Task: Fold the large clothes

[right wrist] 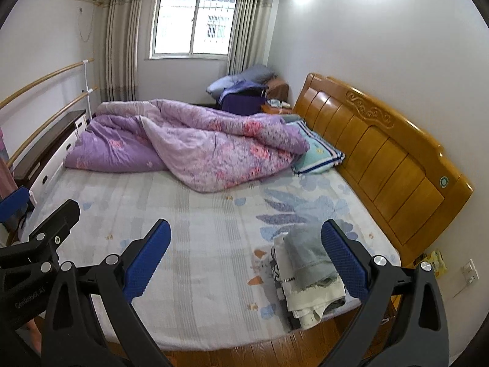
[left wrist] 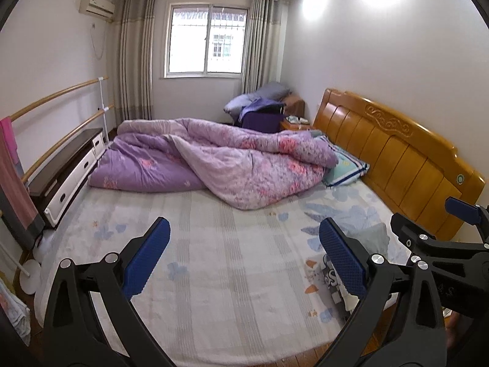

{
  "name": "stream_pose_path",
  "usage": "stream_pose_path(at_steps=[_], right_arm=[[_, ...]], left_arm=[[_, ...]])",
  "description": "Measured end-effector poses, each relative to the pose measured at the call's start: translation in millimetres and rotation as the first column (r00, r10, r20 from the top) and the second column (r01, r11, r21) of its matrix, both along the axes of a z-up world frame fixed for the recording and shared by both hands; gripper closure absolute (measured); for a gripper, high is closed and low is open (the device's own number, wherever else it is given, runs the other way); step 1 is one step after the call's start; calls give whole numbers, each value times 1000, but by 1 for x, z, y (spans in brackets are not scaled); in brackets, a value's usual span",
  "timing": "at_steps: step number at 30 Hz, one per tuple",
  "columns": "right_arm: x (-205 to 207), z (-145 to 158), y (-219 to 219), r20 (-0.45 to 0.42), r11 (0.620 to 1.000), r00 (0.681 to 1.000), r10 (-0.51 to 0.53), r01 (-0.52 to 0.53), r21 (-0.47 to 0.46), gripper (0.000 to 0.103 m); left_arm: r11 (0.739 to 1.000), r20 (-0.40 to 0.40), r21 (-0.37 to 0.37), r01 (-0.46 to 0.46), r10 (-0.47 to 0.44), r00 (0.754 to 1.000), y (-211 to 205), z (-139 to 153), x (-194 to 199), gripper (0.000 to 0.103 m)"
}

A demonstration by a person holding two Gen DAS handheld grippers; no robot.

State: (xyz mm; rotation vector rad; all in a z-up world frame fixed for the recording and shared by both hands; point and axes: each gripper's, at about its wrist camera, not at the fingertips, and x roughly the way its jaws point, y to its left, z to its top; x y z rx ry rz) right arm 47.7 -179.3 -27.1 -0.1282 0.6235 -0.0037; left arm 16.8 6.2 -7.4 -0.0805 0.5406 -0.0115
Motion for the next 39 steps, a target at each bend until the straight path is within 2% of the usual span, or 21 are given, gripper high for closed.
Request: stream_pose_path(at_steps=[11,39], right_arm=[[-7,1,1,51,999,998,25,-26,21,8],[-5,3,2,42,999,999,28,-29,35,8]], left_arm=[[1000,8,-5,-24,24,1000,10,7,-3,5],[999,7,11,-32,32,999,2,2,-2,5]])
